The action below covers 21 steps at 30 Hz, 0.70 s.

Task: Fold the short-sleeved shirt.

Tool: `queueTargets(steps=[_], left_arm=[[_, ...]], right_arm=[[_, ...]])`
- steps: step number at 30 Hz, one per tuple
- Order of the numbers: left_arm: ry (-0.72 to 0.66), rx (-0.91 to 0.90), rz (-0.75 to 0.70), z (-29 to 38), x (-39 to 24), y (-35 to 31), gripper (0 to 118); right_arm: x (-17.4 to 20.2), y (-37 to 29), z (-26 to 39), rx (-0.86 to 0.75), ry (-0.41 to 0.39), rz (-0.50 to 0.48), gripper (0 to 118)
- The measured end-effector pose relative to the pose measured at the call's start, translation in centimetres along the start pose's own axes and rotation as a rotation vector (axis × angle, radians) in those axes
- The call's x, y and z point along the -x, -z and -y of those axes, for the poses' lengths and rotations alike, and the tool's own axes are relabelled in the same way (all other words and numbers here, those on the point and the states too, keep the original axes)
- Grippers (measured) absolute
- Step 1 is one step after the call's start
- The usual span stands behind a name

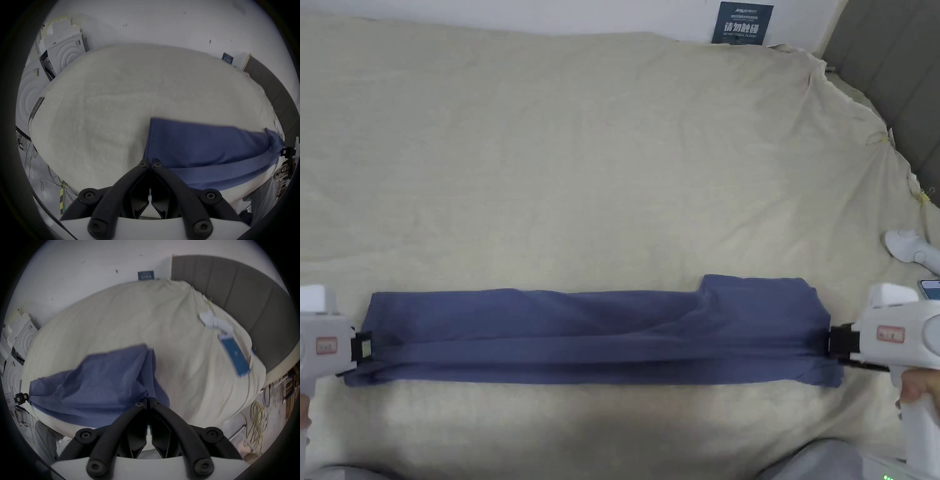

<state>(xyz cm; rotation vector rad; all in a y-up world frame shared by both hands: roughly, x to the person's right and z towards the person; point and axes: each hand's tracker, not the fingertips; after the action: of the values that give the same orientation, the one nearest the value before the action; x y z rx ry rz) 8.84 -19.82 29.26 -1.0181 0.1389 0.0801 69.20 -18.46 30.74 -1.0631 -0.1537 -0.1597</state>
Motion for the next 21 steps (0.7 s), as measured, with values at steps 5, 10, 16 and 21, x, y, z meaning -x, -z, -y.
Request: queueTargets(steps=[5,10,16,21], left_arm=[[-0.078,-0.012,0.015,0.7,0.9,0.3,22],[-0.134,-0.053,-0.041,-1.3,2.6,-2.2,92],[-0.132,-0.277,0.124,-5.5,2.3,-8.1,112],[-0.045,-0.485,0.101,-6.5,-2.2,-10.7,112]], right_arm=[[-0.6,1.6,1.9,0.037,0.068,-0.014,3],[-1.1,-1.1,0.6,0.003,0.021,0.004,81],[0.7,-9.6,-3.4,-0.364,-0.138,0.148,108],[3.7,-14.2,-3.8,-0.667,-0.12,0.073,110]])
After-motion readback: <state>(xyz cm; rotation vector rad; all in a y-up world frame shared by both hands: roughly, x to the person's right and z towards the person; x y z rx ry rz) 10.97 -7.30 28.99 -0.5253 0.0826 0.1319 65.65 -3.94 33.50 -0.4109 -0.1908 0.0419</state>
